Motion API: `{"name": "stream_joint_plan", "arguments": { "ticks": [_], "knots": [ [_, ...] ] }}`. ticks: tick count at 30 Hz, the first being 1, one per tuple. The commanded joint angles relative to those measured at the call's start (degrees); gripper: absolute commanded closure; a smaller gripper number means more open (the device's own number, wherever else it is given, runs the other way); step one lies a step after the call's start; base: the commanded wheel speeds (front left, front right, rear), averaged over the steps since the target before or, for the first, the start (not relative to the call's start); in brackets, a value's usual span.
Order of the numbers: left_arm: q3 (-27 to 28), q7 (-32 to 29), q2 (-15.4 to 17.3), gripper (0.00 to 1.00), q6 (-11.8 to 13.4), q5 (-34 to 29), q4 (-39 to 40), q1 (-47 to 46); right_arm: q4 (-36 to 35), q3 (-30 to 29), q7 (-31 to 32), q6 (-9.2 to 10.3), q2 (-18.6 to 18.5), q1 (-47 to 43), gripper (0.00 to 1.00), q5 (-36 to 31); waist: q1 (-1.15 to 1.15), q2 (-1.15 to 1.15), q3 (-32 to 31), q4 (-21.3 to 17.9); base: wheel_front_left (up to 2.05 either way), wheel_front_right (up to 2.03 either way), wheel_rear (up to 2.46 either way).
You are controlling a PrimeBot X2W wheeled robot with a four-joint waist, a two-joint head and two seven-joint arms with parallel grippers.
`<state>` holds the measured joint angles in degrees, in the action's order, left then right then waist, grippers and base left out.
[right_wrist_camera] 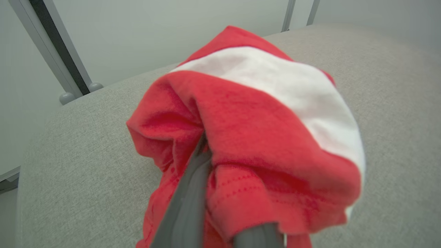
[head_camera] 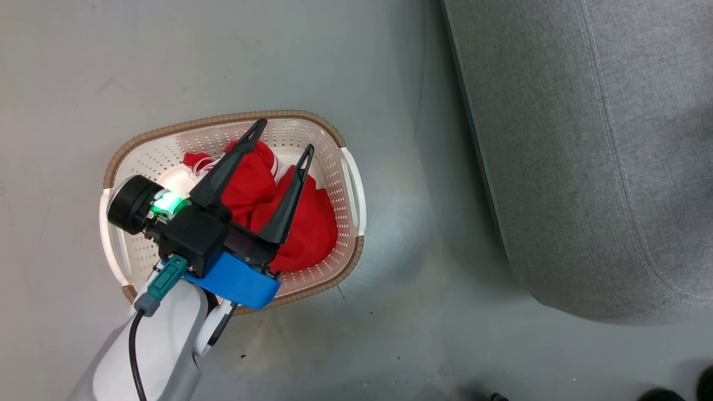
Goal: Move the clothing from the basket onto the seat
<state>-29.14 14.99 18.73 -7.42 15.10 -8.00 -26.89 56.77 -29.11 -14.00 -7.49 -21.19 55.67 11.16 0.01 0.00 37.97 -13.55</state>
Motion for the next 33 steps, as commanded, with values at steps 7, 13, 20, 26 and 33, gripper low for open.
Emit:
{"name": "stream_joint_plan", "arguments": {
  "ticks": [7,13,20,26,33],
  "knots": [
    [0.13,0.29,-0.37,0.00,-0.08,-0.57,-0.44,-0.16,1.48,0.76,-0.91,-0.01,-0.58,1.95,0.00,-0.90,-0.01,0.00,-0.39,-0.15,0.00,0.00,0.00],
    [-0.04,0.29,-1.07,0.00,-0.08,-0.23,-1.01,-0.33,1.58,1.94,-1.15,-0.01,-0.51,0.92,0.00,-1.13,-0.01,0.00,-1.28,-0.11,0.00,0.00,0.00],
    [0.58,0.29,-2.56,0.00,-0.08,0.74,-1.78,0.87,0.75,3.08,-1.22,-0.01,0.57,-2.55,0.00,-0.66,-0.01,0.00,-4.68,0.27,0.00,0.00,0.00],
    [1.80,0.29,-4.40,0.00,-0.08,1.55,-2.68,2.96,-0.40,4.58,-1.23,-0.01,1.46,-6.38,0.00,-1.55,-0.01,0.00,-9.46,0.64,0.00,0.00,0.00],
    [3.49,0.29,-6.89,0.00,-0.08,2.32,-4.37,6.60,-0.91,5.64,-1.23,-0.01,1.71,-11.48,0.00,-2.01,-0.01,0.00,-16.28,1.77,0.00,0.00,0.00]
  ]
}}
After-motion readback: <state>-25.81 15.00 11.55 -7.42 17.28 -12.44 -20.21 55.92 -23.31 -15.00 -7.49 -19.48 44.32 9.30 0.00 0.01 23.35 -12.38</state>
